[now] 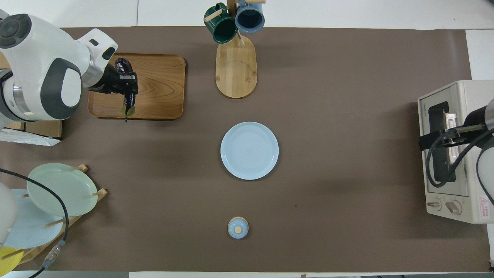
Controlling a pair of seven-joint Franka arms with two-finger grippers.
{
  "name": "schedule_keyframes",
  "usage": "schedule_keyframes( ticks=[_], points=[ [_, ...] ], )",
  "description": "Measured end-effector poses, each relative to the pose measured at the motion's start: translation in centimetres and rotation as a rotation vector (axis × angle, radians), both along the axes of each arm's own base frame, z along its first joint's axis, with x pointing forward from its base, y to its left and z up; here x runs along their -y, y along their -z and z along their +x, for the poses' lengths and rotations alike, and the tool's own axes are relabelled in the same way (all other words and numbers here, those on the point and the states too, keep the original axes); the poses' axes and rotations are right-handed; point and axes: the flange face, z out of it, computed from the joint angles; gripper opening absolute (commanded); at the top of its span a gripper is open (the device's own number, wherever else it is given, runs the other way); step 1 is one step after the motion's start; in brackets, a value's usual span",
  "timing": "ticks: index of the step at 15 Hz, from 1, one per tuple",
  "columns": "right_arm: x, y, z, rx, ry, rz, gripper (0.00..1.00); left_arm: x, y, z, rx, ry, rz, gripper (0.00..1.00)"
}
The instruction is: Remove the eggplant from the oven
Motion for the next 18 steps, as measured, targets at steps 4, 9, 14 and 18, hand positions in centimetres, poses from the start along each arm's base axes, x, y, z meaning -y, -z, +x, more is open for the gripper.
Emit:
schedule_keyframes(
  ticks=[4,9,14,18],
  points=[
    [0.0,-0.2,1.1,0.003,0.004,0.001,1.0,-1.7,5.6,3.7,0.039,0.011,0.063,0.0],
    [1.0,0.0,1.4,-0.003,0.03,0.002,1.0,-0.7,6.7,3.9,0.064,0.034,0.07,0.0],
    [1.2,1.0,1.9,-0.019,0.044,0.023,1.0,-0.7,7.2,3.7,0.057,0.06,0.082,1.0],
    [2.0,-0.9,2.0,0.011,0.074,0.034,1.0,-1.2,4.4,3.9,0.046,0.05,0.081,1.0]
  ],
)
